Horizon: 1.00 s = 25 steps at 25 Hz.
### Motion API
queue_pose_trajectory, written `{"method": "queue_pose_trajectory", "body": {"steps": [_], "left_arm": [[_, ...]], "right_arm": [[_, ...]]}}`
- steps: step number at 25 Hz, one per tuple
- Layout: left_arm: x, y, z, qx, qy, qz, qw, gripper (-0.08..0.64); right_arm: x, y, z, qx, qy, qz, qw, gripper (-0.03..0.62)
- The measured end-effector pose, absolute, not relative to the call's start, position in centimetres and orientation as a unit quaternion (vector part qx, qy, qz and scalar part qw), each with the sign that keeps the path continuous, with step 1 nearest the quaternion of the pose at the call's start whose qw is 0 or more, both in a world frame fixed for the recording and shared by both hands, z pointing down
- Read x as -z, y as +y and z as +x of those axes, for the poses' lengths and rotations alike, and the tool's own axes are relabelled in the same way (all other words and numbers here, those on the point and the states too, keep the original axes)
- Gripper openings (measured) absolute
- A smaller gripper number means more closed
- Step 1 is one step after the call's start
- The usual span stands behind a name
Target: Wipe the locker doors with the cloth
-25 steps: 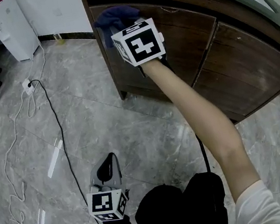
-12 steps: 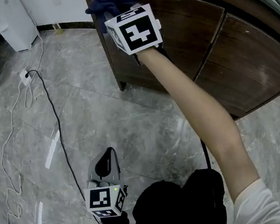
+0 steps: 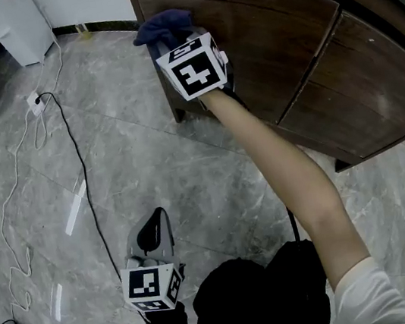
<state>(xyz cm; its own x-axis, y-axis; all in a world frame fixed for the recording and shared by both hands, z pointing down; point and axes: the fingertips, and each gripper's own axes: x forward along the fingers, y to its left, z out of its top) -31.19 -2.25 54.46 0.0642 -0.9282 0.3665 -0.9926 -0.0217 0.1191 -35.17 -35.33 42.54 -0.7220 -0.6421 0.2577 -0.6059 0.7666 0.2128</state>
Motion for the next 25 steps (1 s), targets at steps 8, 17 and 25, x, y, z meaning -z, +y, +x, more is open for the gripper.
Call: {"method": "queue_pose_trajectory", "body": {"steps": [8, 17, 25], "left_arm": [[-55.7, -2.0, -32.1, -0.098, -0.680, 0.703, 0.185, 0.000], [-56.8, -2.1, -32.1, -0.102, -0.680, 0.699, 0.196, 0.000], [-57.6, -1.4, -33.0, -0.112, -0.690, 0.686, 0.202, 0.000]], "right_arm": [[-49.2, -35.2, -36.2, 0.047, -0.924, 0.323, 0.198, 0.101], [-55.9, -35.0, -36.6, 0.011, -0.923, 0.309, 0.230, 0.100], [-61.9, -35.0, -36.8, -0.010, -0.915, 0.304, 0.266, 0.100]]}}
